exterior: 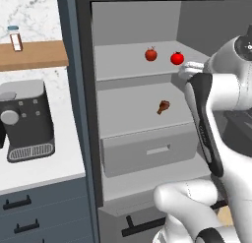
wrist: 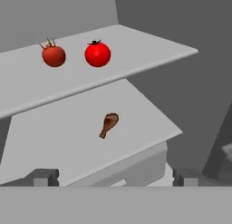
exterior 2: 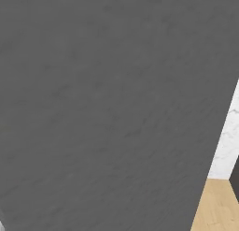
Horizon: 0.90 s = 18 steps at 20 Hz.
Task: Place one tomato and one chicken drumstick in each tupperware on the nearby counter, to pack two identical lunches.
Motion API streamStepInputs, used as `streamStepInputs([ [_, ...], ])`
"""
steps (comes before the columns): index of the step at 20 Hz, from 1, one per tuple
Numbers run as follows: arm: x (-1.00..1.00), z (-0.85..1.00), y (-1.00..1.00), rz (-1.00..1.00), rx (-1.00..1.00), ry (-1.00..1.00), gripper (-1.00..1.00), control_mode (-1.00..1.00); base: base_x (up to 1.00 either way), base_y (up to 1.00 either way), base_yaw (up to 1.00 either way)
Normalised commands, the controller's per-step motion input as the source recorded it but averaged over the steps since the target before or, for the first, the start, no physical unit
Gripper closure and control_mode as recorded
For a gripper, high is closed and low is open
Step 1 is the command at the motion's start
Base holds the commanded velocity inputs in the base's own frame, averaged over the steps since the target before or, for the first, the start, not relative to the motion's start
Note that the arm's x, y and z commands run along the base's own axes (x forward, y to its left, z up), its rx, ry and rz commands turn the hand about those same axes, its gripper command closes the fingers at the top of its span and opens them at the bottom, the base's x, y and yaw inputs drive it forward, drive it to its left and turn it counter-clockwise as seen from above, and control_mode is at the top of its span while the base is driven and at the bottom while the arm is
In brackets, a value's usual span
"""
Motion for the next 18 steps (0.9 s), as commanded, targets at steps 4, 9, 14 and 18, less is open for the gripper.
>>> streamStepInputs([
  [4, 0.72, 0.00, -0.16, -0.02, 0.00, 0.08, -1.00, -1.00, 0.00, 0.00, 0.00],
  [9, 0.72, 0.00, -0.01, -0.02, 0.00, 0.00, -1.00, -1.00, 0.00, 0.00, 0.00],
  [14, 0.74, 0.00, -0.14, -0.02, 0.00, 0.00, -1.00, -1.00, 0.00, 0.00, 0.00],
  [18, 0.83, -0.01, -0.18, -0.01, 0.00, 0.00, -1.00, -1.00, 0.00, 0.00, 0.00],
])
